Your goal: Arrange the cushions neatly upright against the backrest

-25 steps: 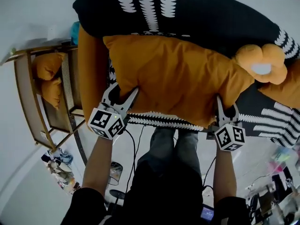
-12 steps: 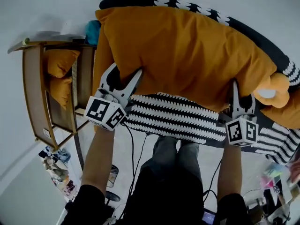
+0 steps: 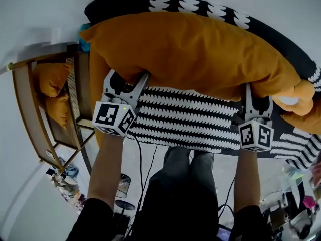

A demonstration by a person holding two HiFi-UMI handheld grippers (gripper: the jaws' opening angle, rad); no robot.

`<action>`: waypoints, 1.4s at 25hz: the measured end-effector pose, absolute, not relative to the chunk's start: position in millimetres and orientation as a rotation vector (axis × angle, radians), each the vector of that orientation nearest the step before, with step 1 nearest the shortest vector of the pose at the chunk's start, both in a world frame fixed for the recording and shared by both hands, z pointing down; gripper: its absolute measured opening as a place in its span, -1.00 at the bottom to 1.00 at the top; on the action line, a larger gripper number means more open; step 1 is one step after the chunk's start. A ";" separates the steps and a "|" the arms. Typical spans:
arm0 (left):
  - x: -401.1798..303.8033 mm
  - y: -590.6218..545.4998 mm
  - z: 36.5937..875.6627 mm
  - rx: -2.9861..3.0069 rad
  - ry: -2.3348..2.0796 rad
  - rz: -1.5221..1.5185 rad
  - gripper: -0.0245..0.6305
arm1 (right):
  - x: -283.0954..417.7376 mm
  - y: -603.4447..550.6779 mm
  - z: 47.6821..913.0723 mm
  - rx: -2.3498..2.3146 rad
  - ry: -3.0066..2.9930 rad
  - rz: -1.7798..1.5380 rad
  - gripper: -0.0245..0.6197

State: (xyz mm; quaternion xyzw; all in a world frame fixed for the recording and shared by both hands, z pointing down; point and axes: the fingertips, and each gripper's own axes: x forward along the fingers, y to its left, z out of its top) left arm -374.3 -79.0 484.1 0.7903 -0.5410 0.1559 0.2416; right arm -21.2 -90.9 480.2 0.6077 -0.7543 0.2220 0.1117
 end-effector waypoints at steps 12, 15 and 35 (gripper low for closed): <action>-394.6 -52.9 494.1 2.007 -1.575 0.429 0.26 | -17.2 -76.7 495.8 1.781 -2.105 0.640 0.13; -379.0 -23.2 474.7 1.996 -1.555 0.419 0.33 | -11.1 -57.8 483.9 1.777 -2.074 0.694 0.19; -190.8 159.8 259.1 2.315 -1.443 0.127 0.29 | 36.9 153.6 257.5 1.821 -2.429 0.777 -0.09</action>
